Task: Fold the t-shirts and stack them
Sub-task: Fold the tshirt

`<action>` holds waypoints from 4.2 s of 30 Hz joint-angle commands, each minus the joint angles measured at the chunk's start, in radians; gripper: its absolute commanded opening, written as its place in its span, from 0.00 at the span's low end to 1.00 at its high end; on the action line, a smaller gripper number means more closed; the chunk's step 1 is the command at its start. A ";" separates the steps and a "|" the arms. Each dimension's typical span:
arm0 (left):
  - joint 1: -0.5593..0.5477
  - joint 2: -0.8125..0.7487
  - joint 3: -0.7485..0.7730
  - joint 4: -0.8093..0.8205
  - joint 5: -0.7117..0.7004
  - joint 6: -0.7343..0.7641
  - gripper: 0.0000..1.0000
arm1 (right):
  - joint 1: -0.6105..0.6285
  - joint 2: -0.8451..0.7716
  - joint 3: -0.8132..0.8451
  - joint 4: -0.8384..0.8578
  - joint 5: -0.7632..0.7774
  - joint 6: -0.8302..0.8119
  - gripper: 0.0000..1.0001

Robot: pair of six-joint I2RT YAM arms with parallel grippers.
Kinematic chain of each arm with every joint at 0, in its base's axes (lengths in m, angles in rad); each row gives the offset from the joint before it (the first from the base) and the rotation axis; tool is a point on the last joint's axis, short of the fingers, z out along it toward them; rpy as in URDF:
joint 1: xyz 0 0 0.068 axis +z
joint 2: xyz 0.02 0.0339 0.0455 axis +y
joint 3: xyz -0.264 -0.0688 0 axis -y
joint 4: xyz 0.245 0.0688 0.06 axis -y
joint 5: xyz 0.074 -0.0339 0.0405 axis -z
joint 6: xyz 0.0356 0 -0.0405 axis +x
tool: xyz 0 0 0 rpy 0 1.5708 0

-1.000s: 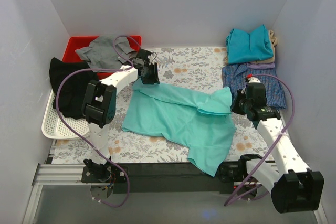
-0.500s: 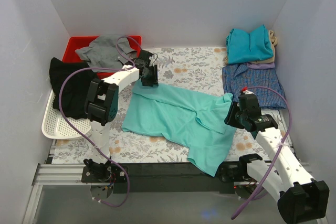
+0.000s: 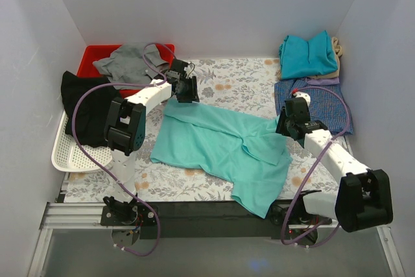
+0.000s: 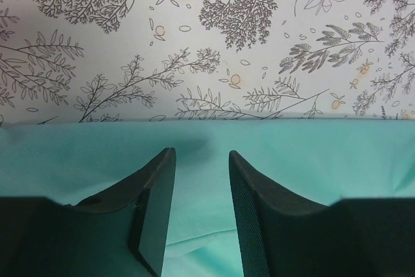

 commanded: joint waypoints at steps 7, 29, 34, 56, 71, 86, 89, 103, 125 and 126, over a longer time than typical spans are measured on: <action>-0.005 -0.031 0.011 0.029 0.045 -0.005 0.37 | -0.049 0.109 -0.004 0.239 0.009 -0.067 0.47; 0.052 0.027 -0.077 0.052 -0.021 -0.020 0.37 | -0.160 0.098 -0.065 0.417 -0.049 -0.068 0.01; 0.074 0.046 -0.077 0.045 -0.036 -0.031 0.37 | -0.171 0.007 -0.094 0.365 0.124 -0.084 0.01; 0.078 -0.080 -0.035 0.034 -0.003 -0.009 0.37 | -0.181 -0.087 -0.074 0.293 -0.098 -0.073 0.66; 0.078 -0.051 -0.072 0.052 0.048 -0.014 0.37 | -0.180 0.212 0.004 0.435 -0.296 -0.179 0.68; 0.078 0.015 -0.084 0.040 -0.069 -0.008 0.51 | -0.183 0.403 0.093 0.393 -0.551 -0.179 0.67; 0.078 0.047 -0.069 0.028 -0.067 -0.006 0.53 | -0.181 0.444 0.118 0.360 -0.525 -0.186 0.68; 0.065 0.130 -0.075 0.002 -0.026 -0.042 0.00 | -0.183 0.572 0.237 0.340 -0.526 -0.183 0.01; -0.023 -0.166 -0.279 0.052 -0.050 -0.221 0.00 | -0.175 0.106 0.231 0.282 -0.218 -0.252 0.01; -0.023 -0.158 -0.273 0.052 -0.088 -0.221 0.00 | -0.175 0.126 0.240 0.302 -0.232 -0.252 0.01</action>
